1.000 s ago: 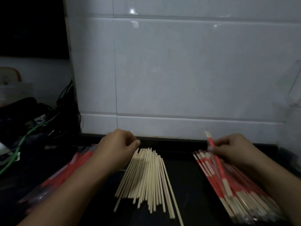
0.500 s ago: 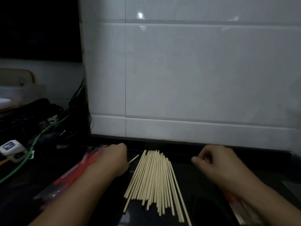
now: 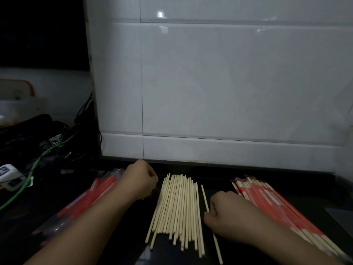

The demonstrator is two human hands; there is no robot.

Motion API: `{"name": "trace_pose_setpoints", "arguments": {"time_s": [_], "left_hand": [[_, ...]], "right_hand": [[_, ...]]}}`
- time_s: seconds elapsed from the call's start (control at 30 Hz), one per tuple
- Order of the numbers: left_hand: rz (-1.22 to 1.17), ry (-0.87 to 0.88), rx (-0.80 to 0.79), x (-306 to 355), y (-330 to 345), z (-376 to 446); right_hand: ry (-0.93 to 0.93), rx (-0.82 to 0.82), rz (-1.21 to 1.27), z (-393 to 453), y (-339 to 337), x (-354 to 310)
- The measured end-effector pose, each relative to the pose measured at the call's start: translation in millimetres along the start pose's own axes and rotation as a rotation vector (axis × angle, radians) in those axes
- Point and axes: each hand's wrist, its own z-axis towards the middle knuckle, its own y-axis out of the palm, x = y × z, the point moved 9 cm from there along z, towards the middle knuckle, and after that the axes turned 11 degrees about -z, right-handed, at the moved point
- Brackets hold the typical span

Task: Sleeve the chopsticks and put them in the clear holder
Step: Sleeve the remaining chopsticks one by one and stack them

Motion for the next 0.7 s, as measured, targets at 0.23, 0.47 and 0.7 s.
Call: {"name": "trace_pose_setpoints", "arguments": {"time_s": [0.23, 0.47, 0.7], "left_hand": [[0.434, -0.114, 0.101, -25, -52, -5], [0.441, -0.134, 0.051, -29, -38, 0], [0.231, -0.012, 0.136, 3, -42, -9]], "right_hand": [[0.02, -0.126, -0.113, -9, -1, 15], [0.028, -0.194, -0.119, -8, 3, 18], [0.094, 0.01, -0.061, -6, -19, 23]]}}
